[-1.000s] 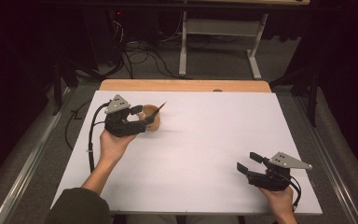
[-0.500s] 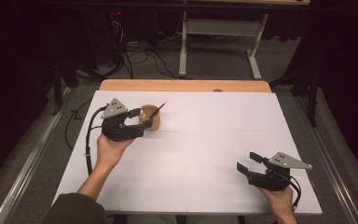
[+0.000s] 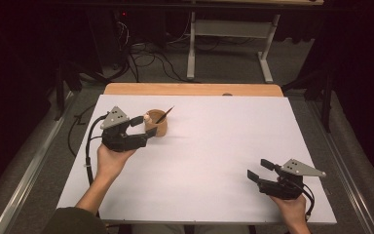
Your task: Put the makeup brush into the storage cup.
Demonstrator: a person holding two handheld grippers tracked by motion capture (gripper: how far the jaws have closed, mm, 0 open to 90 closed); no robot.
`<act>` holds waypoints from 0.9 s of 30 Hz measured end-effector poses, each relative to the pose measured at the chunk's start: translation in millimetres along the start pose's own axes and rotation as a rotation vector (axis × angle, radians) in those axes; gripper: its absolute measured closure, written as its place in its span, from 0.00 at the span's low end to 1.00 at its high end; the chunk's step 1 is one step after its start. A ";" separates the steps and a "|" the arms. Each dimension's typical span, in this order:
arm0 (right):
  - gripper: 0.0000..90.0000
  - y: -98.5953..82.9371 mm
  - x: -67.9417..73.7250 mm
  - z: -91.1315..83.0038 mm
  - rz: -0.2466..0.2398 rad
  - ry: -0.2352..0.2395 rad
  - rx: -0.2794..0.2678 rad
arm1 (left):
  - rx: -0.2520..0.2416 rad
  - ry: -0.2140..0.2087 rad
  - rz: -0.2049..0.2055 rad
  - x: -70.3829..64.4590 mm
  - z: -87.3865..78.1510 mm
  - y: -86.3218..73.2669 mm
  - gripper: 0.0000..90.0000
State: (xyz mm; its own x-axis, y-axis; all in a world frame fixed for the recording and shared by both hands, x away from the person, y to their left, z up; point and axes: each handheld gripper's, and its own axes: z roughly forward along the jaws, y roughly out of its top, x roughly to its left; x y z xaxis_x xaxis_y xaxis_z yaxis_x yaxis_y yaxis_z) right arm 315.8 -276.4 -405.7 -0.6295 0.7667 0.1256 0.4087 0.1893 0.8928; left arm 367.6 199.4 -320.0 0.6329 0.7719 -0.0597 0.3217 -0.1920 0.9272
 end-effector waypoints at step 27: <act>0.34 -0.1 -0.2 -0.1 0.006 0.000 -0.001 | -0.020 -0.010 -0.015 -4.0 -18.0 -9.2 0.37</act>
State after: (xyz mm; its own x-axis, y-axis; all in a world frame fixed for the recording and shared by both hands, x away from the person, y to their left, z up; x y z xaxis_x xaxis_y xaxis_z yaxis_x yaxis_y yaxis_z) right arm 315.8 -276.7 -405.8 -0.6272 0.7678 0.1307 0.4119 0.1845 0.8924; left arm 349.3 208.9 -321.5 0.6354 0.7683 -0.0778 0.3172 -0.1677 0.9334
